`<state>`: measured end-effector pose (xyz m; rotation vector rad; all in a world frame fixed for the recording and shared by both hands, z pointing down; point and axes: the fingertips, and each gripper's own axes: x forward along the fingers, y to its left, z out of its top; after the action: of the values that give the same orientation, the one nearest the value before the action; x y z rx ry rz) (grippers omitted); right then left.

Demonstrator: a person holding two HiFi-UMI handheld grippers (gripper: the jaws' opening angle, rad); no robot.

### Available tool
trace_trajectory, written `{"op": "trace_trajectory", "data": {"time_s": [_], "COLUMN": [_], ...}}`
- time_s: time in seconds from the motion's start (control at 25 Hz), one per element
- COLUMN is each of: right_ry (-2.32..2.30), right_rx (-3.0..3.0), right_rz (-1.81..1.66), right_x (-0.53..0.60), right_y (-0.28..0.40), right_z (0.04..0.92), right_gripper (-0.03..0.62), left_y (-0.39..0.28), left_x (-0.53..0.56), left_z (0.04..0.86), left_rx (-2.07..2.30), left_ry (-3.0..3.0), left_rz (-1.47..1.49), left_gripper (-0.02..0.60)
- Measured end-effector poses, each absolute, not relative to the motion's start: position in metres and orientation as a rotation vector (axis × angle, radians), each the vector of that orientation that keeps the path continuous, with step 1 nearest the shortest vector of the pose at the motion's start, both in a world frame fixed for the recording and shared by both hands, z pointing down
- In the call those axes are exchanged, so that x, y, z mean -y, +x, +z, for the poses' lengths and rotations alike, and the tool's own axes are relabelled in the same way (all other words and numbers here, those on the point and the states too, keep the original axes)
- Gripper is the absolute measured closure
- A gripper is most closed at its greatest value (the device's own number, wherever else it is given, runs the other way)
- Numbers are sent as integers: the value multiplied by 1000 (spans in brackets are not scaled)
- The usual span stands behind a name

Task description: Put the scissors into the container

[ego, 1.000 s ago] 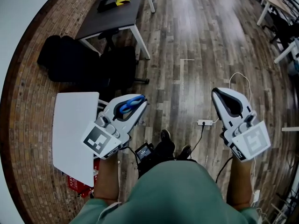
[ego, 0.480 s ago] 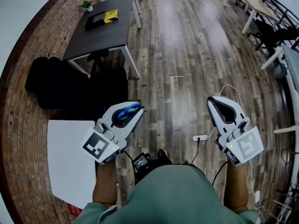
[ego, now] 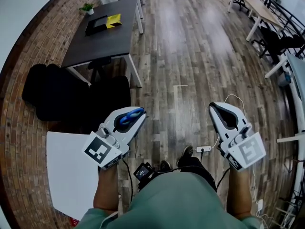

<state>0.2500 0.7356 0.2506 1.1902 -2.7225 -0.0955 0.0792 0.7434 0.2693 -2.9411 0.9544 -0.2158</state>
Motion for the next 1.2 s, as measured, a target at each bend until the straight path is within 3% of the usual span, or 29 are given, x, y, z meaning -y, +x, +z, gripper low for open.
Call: {"op": "trace_trajectory", "data": {"time_s": [1.2], "right_ry": [1007], "right_rx": [2856], "right_rz": [-2], "right_x": [-485], "right_y": [336], "right_z": [269], "right_gripper": [588], "left_y": [171], "left_x": [-510], "left_z": [284], "left_rx": [-1165], "left_ry": [-2878], "left_rz": [-404], "left_gripper": [541]}}
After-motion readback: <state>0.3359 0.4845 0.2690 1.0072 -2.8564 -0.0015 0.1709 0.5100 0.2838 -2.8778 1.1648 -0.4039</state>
